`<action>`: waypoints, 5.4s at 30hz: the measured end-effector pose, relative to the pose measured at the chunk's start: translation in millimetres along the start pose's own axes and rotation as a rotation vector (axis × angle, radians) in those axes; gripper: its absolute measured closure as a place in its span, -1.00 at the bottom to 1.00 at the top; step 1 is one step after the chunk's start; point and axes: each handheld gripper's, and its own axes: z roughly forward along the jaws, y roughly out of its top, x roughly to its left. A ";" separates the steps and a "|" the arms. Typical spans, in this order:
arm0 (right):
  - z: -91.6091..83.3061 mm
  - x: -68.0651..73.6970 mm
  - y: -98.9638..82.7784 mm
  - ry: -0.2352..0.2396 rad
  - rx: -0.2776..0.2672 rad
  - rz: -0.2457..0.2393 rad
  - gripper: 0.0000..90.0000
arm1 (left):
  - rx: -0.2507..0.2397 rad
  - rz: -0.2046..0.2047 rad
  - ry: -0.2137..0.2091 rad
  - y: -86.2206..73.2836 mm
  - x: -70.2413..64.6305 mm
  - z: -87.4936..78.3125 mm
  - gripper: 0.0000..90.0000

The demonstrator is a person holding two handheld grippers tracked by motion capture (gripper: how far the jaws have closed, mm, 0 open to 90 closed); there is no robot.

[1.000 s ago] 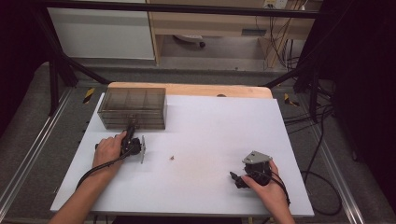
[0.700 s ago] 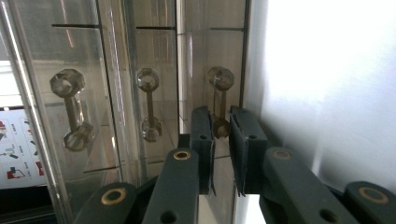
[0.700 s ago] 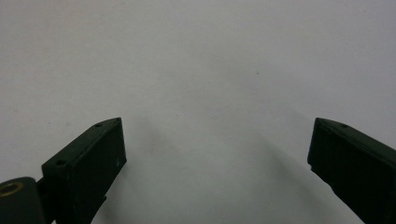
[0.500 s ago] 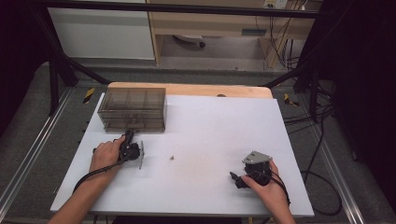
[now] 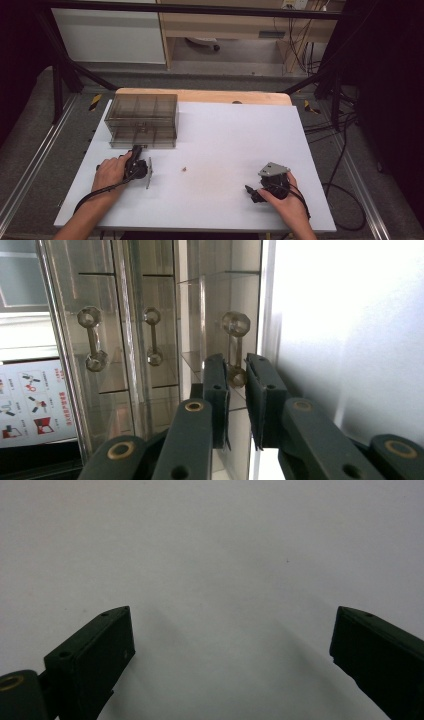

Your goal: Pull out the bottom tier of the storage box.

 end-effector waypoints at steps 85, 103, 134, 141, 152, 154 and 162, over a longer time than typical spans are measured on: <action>2.4 -2.8 0.6 0.016 -0.025 0.016 -0.91 | -0.318 -0.704 -0.628 7.0 92.2 36.5 -0.15; 2.3 -3.4 0.2 0.015 -0.027 0.014 -0.91 | -0.337 -0.693 -0.685 9.3 89.0 41.1 -0.04; 3.9 -5.5 -1.9 0.012 -0.018 0.025 -0.91 | -0.339 -0.670 -0.812 8.0 75.3 62.1 0.56; 4.4 -5.1 -2.1 0.021 -0.012 0.022 -0.91 | -0.358 -0.650 -0.841 6.0 75.8 60.3 0.62; 5.1 -4.1 -2.0 0.026 -0.007 0.019 -0.91 | -0.375 -0.596 -0.865 3.4 76.1 53.9 0.68; 5.0 -3.8 -2.0 0.028 -0.008 0.017 -0.91 | -0.376 -0.597 -0.876 2.8 76.3 53.1 0.69; 5.6 -3.0 -2.1 0.028 -0.005 0.016 -0.91 | -0.385 -0.564 -0.888 0.4 76.1 47.3 0.72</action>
